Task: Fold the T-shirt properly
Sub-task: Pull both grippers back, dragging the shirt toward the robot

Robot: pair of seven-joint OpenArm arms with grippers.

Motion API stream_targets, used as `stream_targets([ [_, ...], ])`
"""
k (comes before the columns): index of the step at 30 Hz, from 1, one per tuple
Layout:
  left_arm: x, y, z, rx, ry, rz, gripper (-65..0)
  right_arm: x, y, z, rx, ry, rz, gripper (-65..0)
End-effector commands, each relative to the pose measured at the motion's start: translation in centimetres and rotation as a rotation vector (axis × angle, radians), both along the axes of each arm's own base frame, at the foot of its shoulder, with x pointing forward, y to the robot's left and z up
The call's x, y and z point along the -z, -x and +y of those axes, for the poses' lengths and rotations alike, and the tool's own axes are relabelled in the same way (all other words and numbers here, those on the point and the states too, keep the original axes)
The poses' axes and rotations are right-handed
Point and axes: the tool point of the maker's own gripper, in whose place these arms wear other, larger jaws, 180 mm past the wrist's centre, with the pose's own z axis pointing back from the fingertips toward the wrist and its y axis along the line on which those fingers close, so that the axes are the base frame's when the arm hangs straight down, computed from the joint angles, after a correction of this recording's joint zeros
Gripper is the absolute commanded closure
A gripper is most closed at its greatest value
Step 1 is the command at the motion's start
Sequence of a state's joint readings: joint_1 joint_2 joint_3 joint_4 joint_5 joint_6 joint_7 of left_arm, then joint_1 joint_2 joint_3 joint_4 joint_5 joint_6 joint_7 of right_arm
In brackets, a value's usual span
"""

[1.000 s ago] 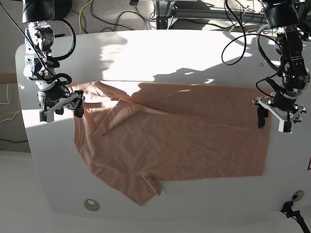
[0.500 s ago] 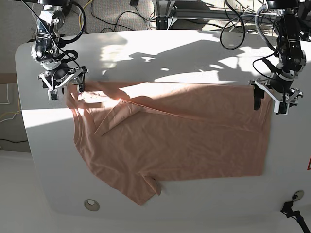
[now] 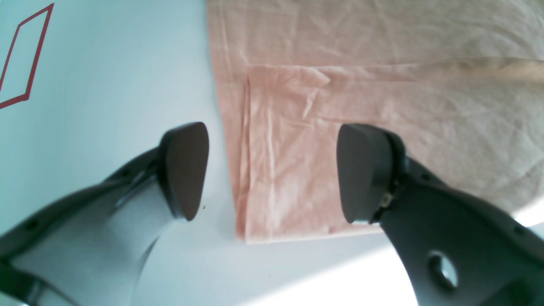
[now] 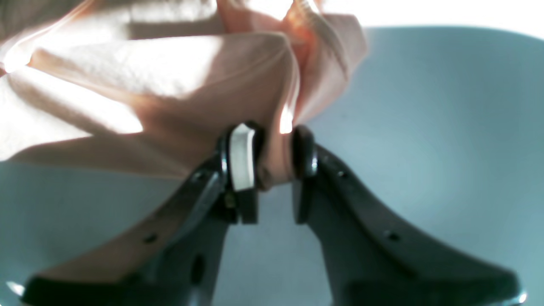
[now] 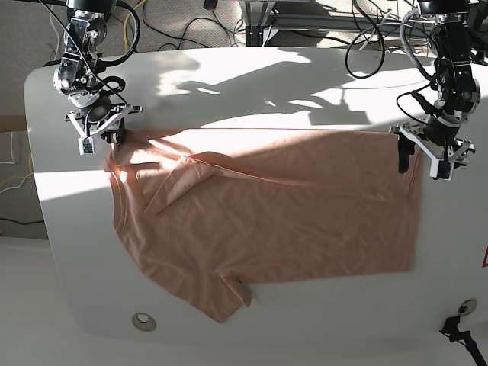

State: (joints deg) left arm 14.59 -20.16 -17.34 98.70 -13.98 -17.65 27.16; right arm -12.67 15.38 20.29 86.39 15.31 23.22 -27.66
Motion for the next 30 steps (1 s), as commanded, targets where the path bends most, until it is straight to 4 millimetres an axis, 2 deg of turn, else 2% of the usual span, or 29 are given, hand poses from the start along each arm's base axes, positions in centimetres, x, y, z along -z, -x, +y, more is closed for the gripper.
stream_targets([
  [1, -1.5, -0.8, 0.4, 0.002, -0.011, -0.052, -42.7, -0.8, -0.4, -0.8, 0.002, 0.023, -0.017, 0.0],
  [4, -1.6, -0.6, 1.0, -0.017, -0.013, -0.049, -43.4, -0.7, -0.4, -0.7, 0.0, 0.023, -0.015, 0.0],
  [6, -1.3, -0.2, 2.1, -0.051, -0.019, -0.012, -46.4, -0.6, -0.3, -0.6, -0.001, 0.019, -0.013, 0.0],
  [11, 1.0, 0.6, 3.8, -0.113, 0.047, 0.06, -47.6, -0.1, -0.1, 0.5, 0.005, -0.005, -0.009, 0.0],
  [15, 4.1, 1.7, 4.5, -0.153, 0.106, 0.137, -47.6, 0.0, -0.1, 1.0, 0.008, -0.02, -0.01, 0.0],
  [19, 6.0, 1.4, 3.3, -0.13, 0.129, 0.182, -47.6, 0.1, -0.1, 1.3, 0.008, -0.024, -0.011, 0.0],
  [22, 7.5, 2.0, 3.4, -0.145, 0.144, 0.221, -47.5, 0.1, -0.1, 1.3, 0.009, -0.028, -0.013, 0.0],
  [25, 7.3, 1.1, 3.1, -0.137, 0.149, 0.21, -47.1, 0.1, -0.1, 1.3, 0.008, -0.026, -0.012, 0.0],
  [26, 7.4, 1.2, 2.9, -0.134, 0.15, 0.215, -46.0, 0.1, -0.1, 1.3, 0.008, -0.026, -0.012, 0.0],
  [27, 7.4, 1.2, 3.0, -0.134, 0.148, 0.216, -42.0, 0.1, -0.1, 1.3, 0.008, -0.026, -0.012, 0.0],
  [30, 7.3, 1.1, 3.0, -0.134, 0.148, 0.213, -20.9, 0.0, -0.1, 1.3, 0.008, -0.027, -0.014, 0.0],
])
